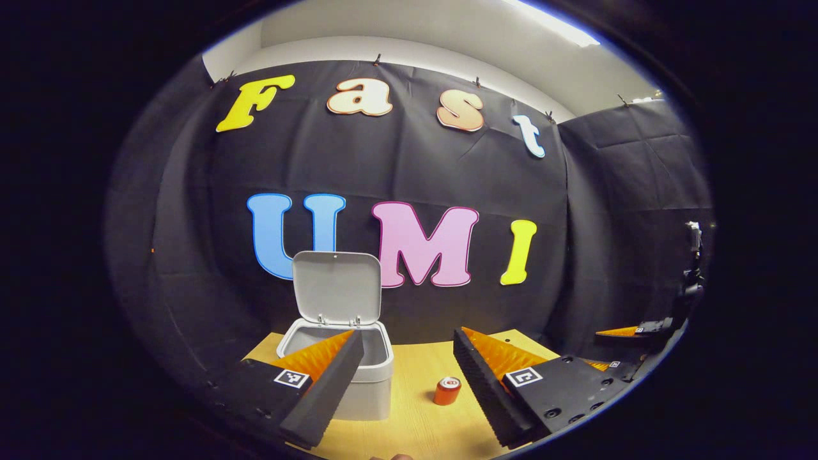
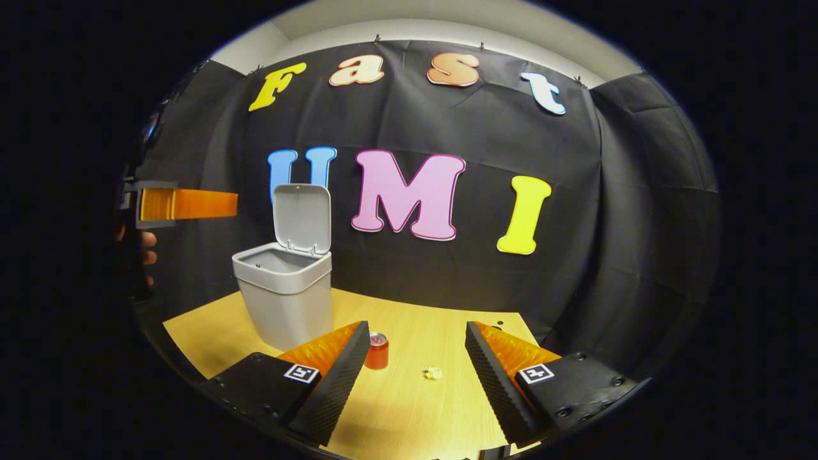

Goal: Press the lid of the desktop garbage bin to open it, pick up the crumpled paper on the desktop and throw it into the bin, then pick up the pop can on the desktop and drop it into the bin, and finally close the garbage bin lid.

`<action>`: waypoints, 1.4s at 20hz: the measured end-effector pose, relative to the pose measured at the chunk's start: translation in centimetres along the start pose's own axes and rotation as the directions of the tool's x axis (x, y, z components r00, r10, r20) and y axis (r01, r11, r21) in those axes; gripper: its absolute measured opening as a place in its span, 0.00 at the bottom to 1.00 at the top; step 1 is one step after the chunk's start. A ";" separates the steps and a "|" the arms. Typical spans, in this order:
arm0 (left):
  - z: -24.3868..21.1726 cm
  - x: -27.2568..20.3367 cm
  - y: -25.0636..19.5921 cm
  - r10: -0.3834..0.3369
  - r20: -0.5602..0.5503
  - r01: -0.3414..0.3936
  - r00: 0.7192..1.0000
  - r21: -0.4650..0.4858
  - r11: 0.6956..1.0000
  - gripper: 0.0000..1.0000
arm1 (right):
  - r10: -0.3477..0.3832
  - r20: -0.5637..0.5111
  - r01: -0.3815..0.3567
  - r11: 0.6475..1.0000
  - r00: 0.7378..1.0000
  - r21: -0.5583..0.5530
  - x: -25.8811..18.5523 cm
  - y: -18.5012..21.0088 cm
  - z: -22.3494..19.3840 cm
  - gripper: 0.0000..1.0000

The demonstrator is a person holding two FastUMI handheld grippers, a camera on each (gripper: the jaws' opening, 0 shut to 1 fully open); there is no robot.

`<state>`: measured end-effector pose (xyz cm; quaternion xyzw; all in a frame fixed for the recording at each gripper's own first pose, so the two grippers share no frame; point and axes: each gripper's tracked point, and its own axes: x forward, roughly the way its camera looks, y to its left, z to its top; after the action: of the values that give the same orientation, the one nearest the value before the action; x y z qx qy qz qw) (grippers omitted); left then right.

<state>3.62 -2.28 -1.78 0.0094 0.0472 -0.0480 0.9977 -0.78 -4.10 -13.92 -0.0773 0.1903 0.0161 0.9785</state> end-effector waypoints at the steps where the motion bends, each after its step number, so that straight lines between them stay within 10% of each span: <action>1: -0.6 -0.2 -0.1 0.004 -0.008 -0.004 1.000 0.009 1.000 0.95 | 0.018 -0.061 -0.019 1.000 0.998 -0.022 0.9 0.2 -1.7 0.96; 11: -6.7 -0.3 -1.2 0.029 -0.142 -0.023 0.989 0.045 0.999 0.96 | 0.033 -0.394 -0.071 0.994 0.918 -0.083 10.8 -2.8 -12.5 0.97; 18: -10.6 1.2 0.4 0.155 -0.249 -0.155 0.956 0.021 0.988 0.96 | 0.093 -0.595 -0.084 0.996 0.799 0.043 17.3 -2.8 -21.7 0.98; 28: -13.8 1.7 2.8 0.313 -0.345 -0.327 0.885 0.018 0.945 0.96 | 0.068 -0.701 -0.026 0.997 0.710 0.070 23.0 -4.6 -29.2 0.98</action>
<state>4.27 0.64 -15.62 0.0048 0.2188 0.1206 0.9683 9.99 -13.18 -48.65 -0.0460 0.5498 0.0051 0.8340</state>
